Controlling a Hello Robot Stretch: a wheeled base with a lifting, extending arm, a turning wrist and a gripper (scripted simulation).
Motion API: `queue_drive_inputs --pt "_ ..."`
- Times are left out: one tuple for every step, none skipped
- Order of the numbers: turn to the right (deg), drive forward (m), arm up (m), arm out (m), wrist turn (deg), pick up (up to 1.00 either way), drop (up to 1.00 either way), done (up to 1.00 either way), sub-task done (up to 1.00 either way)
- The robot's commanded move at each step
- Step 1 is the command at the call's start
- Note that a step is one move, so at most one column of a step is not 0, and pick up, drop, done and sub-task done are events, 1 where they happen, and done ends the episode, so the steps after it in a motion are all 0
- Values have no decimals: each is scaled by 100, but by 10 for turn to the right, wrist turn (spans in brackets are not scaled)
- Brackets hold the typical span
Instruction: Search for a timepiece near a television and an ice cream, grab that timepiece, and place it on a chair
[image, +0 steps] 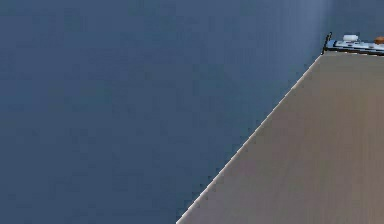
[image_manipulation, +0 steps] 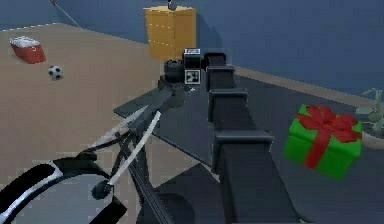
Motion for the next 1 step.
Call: queue_drive_inputs --pt "0 0 0 -28 0 0 0 0 0"
